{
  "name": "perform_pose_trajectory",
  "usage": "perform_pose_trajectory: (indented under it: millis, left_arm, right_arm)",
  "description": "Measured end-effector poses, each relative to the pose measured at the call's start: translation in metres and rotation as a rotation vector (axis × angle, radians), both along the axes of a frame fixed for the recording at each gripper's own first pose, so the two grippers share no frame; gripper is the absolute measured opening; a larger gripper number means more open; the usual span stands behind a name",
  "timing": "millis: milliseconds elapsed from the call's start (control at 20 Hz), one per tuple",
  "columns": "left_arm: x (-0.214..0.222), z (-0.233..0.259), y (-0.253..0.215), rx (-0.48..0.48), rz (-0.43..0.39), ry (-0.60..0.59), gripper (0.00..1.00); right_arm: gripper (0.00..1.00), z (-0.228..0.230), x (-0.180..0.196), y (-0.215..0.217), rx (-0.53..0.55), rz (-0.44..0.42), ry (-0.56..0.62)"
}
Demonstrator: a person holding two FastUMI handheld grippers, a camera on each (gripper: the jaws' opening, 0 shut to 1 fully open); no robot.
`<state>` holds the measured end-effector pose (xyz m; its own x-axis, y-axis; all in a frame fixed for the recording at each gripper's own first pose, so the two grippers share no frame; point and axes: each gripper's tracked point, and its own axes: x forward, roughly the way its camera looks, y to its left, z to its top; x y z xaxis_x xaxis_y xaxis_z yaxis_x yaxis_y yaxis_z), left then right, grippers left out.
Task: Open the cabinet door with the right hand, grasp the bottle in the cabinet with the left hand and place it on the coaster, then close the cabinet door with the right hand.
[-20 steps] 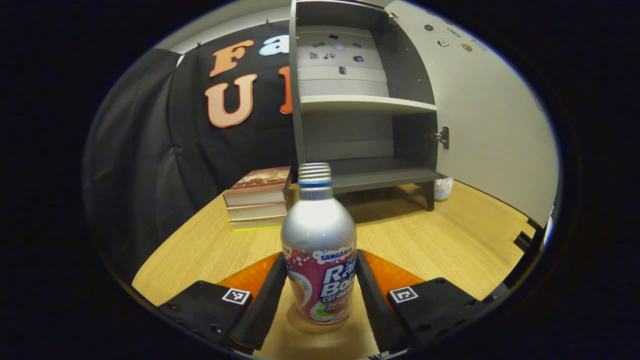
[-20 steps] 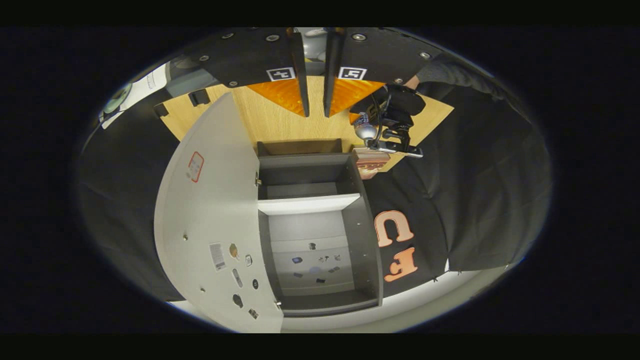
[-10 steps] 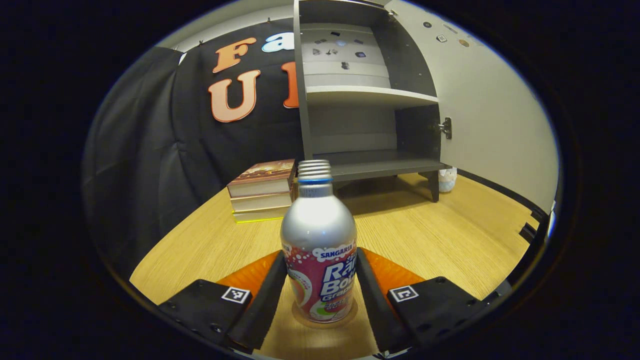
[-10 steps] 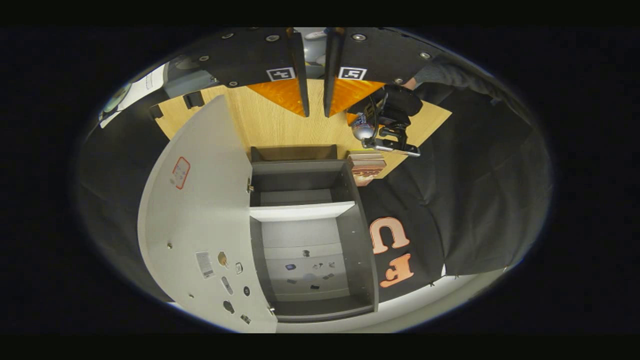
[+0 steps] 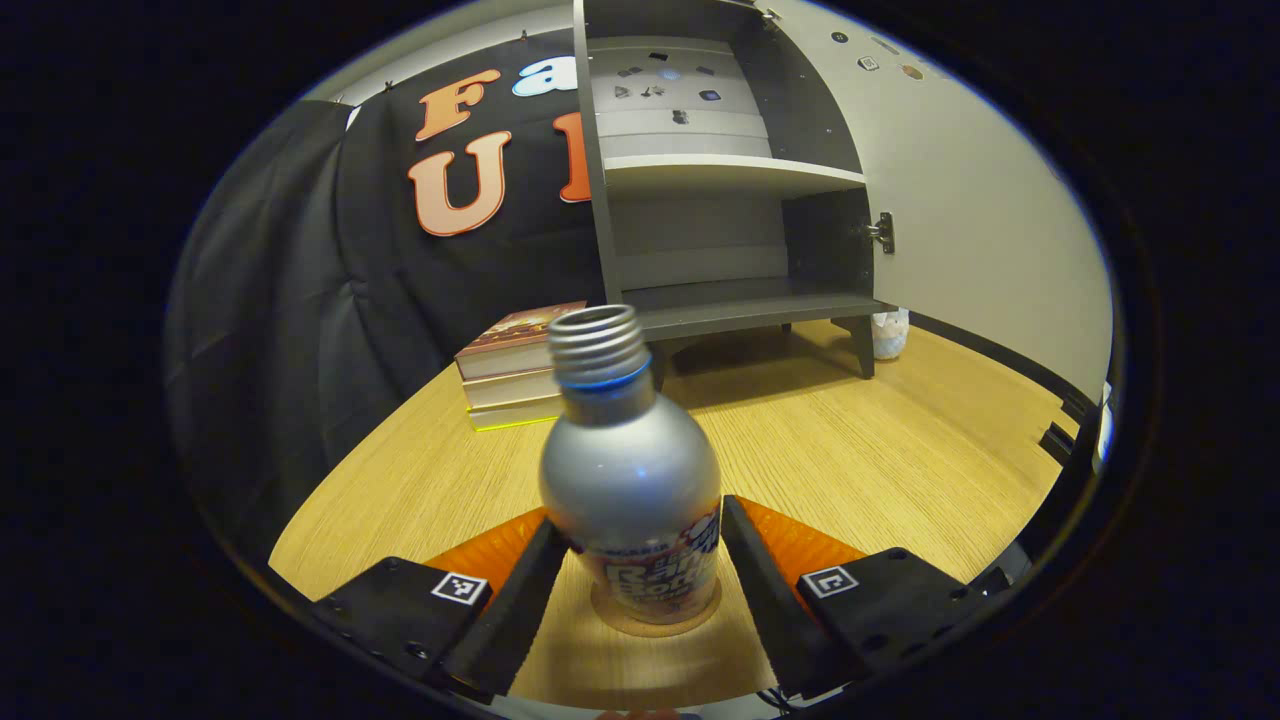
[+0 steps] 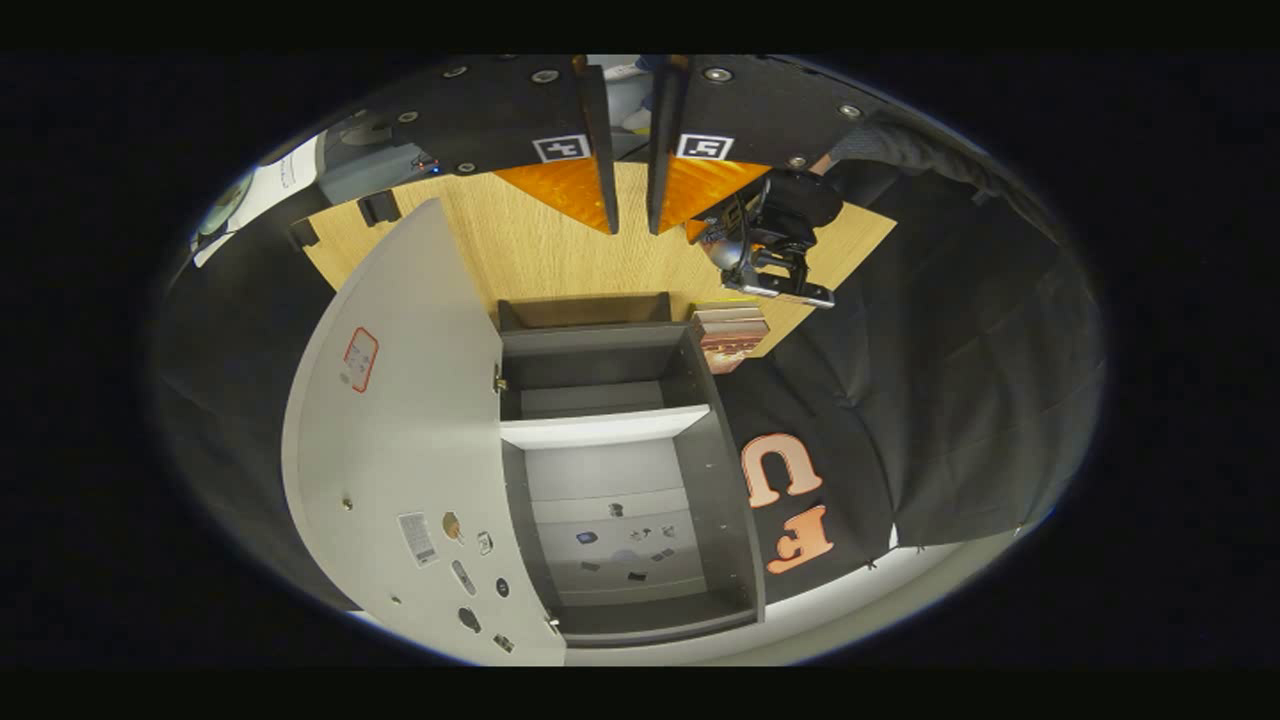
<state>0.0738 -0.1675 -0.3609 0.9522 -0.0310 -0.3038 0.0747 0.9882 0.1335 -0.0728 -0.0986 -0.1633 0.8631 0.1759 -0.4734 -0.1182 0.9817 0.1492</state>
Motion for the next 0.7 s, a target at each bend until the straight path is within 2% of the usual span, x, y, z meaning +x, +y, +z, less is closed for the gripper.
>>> perform_pose_trajectory:
  millis: [150, 200, 250, 300, 350, 500, 550, 650, 700]
  left_arm:
    - [-0.002, 0.007, 0.0, -0.016, 0.0, -0.015, 0.98]
    - [-0.002, 0.009, 0.0, -0.008, -0.002, -0.018, 0.98]
    - [-0.002, 0.011, 0.001, 0.001, 0.001, -0.024, 0.98]
    - [-0.002, 0.015, 0.001, 0.008, 0.002, -0.031, 0.98]
    - [-0.002, 0.019, 0.0, 0.012, -0.002, -0.04, 0.98]
    - [-0.004, 0.038, -0.002, 0.023, -0.011, -0.08, 0.98]
    - [-0.005, 0.046, -0.003, 0.026, -0.014, -0.094, 0.98]
    - [-0.006, 0.066, -0.007, 0.021, -0.019, -0.129, 0.98]
    - [-0.007, 0.078, -0.008, 0.019, -0.021, -0.146, 0.98]
  right_arm:
    - [0.17, 0.0, 0.0, -0.008, 0.008, -0.005, -0.003]
    - [0.22, 0.001, -0.001, -0.007, 0.011, -0.005, -0.005]
    - [0.22, 0.002, -0.002, -0.008, 0.012, -0.007, -0.007]
    - [0.17, 0.003, -0.003, -0.008, 0.016, -0.007, -0.008]
    - [0.22, 0.003, -0.002, -0.009, 0.019, -0.008, -0.01]
    - [0.22, 0.007, -0.004, -0.014, 0.022, -0.006, -0.021]
    - [0.18, 0.008, -0.004, -0.016, 0.022, -0.005, -0.026]
    - [0.18, 0.016, -0.013, -0.016, 0.026, -0.003, -0.043]
    - [0.23, 0.022, -0.019, -0.016, 0.029, -0.005, -0.053]
